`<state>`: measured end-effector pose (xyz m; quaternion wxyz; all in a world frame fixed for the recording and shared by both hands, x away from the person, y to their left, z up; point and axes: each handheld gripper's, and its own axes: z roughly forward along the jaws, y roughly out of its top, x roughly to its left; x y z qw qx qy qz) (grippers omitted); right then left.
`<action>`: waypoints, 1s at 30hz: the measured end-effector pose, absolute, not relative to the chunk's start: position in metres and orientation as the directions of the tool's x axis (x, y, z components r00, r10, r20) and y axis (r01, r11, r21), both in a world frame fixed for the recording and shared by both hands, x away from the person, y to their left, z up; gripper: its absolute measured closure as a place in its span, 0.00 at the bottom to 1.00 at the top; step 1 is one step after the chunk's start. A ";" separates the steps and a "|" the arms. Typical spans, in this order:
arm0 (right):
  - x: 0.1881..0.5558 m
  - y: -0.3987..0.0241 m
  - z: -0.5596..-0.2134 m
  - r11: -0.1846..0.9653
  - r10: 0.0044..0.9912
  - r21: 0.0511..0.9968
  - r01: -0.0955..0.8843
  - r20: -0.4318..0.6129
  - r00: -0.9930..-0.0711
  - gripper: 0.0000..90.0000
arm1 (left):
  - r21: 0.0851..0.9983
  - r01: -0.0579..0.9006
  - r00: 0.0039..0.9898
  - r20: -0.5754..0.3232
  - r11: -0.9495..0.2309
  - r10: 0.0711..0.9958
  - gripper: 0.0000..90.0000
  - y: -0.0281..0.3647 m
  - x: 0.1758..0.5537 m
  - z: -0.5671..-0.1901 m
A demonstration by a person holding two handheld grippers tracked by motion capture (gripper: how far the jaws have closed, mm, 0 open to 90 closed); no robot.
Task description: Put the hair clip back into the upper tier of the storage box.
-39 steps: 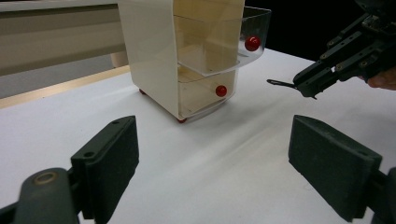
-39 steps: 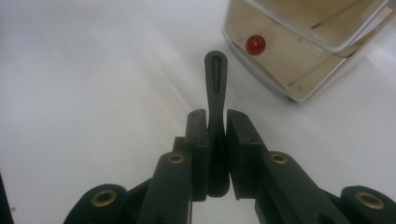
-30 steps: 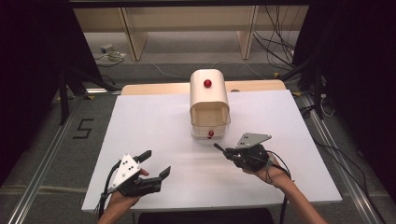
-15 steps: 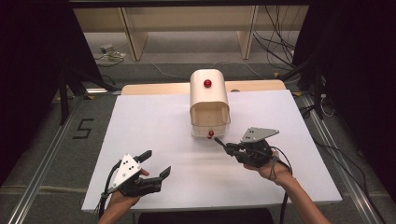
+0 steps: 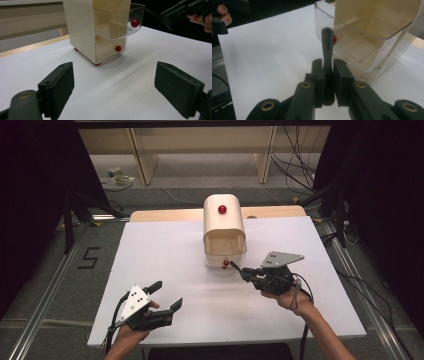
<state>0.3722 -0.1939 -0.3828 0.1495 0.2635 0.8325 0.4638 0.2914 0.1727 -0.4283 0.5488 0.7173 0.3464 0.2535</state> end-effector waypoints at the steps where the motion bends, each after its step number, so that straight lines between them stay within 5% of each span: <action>1: 0.372 -0.194 -0.382 0.427 0.579 0.853 0.300 -0.003 -0.815 0.89 | 0.963 0.219 0.631 -0.017 -0.157 0.775 0.18 0.173 0.291 -0.428; 30: 0.383 -0.190 -0.358 0.362 0.578 0.894 0.265 0.007 -0.816 0.89 | 0.963 0.220 0.631 -0.019 -0.156 0.776 0.18 0.172 0.292 -0.429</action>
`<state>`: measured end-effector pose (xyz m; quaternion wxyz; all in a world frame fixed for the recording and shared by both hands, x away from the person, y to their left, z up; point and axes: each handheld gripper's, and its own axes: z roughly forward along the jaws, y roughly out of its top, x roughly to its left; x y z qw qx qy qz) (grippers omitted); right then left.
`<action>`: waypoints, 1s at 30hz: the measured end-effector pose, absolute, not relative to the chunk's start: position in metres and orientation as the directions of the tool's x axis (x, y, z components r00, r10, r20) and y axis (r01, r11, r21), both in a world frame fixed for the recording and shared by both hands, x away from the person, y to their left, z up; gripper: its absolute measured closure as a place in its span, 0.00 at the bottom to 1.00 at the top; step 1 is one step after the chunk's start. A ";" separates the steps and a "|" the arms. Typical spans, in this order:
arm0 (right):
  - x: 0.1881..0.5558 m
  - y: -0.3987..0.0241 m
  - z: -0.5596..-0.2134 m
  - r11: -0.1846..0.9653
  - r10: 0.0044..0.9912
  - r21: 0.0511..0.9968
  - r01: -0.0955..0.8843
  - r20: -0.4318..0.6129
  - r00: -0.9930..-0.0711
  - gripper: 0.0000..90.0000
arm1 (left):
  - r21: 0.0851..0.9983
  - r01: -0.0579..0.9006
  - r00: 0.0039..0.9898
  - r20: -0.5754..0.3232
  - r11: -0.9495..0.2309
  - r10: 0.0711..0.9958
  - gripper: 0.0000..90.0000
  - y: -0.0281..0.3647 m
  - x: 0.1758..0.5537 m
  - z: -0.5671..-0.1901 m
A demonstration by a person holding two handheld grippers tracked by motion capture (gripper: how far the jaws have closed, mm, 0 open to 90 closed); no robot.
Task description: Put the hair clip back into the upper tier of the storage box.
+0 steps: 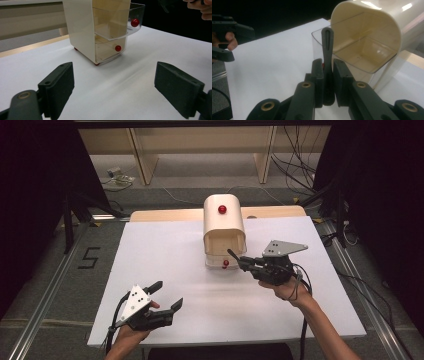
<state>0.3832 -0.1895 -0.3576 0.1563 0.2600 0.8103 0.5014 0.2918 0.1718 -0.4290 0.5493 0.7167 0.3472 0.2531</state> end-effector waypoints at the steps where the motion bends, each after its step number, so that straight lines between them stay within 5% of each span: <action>1: 0.384 -0.189 -0.357 0.361 0.578 0.895 0.263 0.007 -0.816 0.89 | 0.963 0.219 0.631 -0.018 -0.156 0.776 0.18 0.172 0.292 -0.429; 30: 0.401 -0.181 -0.345 0.306 0.597 0.916 0.258 0.027 -0.802 0.89 | 0.963 0.221 0.632 -0.018 -0.158 0.775 0.18 0.171 0.292 -0.429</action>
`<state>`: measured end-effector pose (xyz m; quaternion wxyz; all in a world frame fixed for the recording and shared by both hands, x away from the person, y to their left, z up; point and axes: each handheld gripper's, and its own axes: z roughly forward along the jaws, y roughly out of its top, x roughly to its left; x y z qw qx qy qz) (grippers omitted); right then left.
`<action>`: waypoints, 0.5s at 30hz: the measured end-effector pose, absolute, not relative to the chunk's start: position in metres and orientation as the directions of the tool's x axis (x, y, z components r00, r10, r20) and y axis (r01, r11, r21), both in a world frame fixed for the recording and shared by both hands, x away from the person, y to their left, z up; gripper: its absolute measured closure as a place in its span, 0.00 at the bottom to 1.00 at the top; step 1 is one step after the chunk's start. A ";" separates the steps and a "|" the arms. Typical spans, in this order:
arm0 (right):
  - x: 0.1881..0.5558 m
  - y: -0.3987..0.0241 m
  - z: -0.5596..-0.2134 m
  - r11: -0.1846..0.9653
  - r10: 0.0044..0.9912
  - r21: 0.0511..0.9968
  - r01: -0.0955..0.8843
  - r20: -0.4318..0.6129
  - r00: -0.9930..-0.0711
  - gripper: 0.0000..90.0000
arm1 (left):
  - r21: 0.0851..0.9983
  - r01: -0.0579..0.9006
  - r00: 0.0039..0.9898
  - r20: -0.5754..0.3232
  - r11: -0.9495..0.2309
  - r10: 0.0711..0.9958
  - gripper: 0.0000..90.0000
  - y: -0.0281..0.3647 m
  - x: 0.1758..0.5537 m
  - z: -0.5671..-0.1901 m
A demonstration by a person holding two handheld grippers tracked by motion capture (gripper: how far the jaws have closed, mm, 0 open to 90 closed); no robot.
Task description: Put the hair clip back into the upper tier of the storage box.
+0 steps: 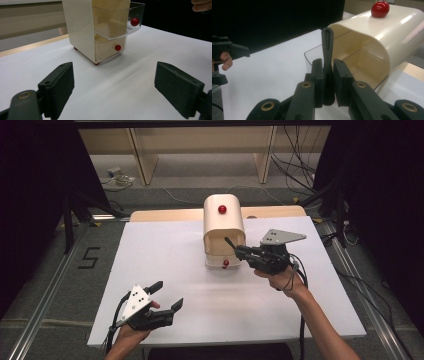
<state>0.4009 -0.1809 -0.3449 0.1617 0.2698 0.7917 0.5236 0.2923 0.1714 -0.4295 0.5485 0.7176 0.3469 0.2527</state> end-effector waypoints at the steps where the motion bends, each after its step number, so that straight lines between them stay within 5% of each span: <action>1: 0.402 -0.181 -0.345 0.304 0.595 0.918 0.257 0.027 -0.803 0.89 | 0.963 0.220 0.632 -0.018 -0.157 0.775 0.18 0.172 0.292 -0.429; 15: 0.411 -0.179 -0.344 0.283 0.612 0.922 0.263 0.038 -0.790 0.89 | 0.963 0.221 0.630 -0.021 -0.154 0.776 0.18 0.172 0.293 -0.429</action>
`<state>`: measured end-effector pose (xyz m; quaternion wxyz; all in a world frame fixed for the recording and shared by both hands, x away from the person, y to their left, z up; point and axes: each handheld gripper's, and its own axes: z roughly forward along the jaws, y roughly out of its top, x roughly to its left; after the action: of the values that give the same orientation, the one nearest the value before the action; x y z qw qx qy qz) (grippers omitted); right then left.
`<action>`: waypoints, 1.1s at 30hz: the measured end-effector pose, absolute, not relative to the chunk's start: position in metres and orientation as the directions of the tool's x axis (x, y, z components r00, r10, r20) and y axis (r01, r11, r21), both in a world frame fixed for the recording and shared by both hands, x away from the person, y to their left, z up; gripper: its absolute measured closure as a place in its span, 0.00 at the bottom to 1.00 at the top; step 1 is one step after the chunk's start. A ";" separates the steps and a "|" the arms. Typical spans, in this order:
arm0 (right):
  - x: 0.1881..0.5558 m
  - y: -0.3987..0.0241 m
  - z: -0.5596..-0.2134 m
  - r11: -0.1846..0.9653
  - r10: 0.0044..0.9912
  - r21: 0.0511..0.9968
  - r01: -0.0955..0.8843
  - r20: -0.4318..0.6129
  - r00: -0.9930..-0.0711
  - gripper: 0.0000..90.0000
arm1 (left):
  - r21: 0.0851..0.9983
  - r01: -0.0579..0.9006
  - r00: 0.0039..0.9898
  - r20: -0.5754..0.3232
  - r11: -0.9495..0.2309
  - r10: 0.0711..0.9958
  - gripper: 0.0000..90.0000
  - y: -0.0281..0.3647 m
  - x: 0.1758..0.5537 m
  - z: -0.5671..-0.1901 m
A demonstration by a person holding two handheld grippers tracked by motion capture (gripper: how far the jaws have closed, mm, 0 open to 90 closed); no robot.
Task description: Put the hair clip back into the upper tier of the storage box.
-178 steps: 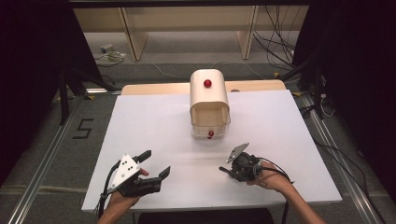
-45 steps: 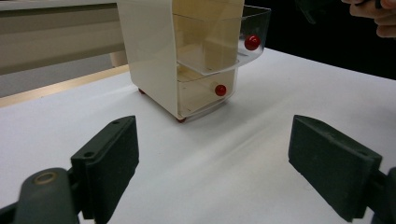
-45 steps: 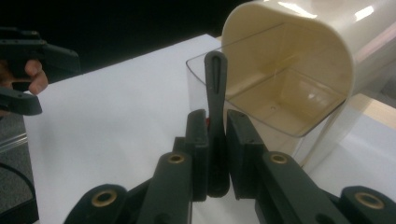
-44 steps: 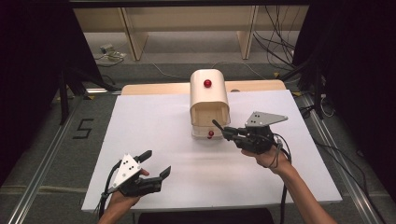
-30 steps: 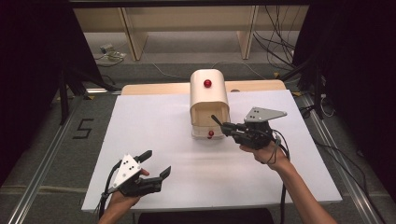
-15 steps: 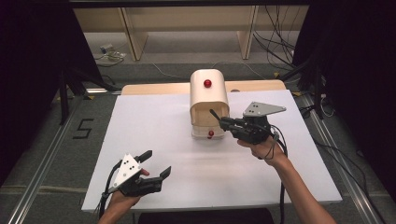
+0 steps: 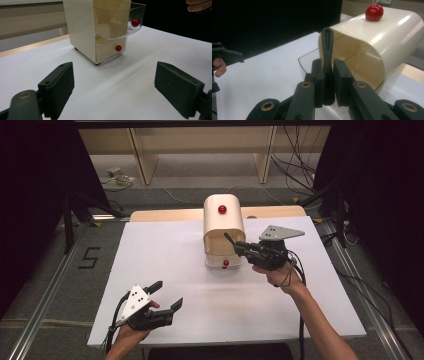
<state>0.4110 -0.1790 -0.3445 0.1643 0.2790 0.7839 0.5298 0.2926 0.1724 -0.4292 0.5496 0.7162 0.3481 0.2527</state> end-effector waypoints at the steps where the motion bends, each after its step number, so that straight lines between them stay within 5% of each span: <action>1: 0.411 -0.179 -0.344 0.283 0.613 0.922 0.264 0.038 -0.789 0.89 | 0.963 0.221 0.630 -0.022 -0.153 0.777 0.18 0.172 0.293 -0.429; 33: 0.424 -0.173 -0.351 0.292 0.628 0.913 0.284 0.041 -0.777 0.89 | 0.971 0.200 0.631 -0.028 -0.128 0.775 0.17 0.174 0.291 -0.428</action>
<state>0.4241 -0.1732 -0.3509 0.1656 0.2898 0.7866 0.5194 0.2915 0.1740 -0.4276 0.5629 0.7061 0.3453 0.2557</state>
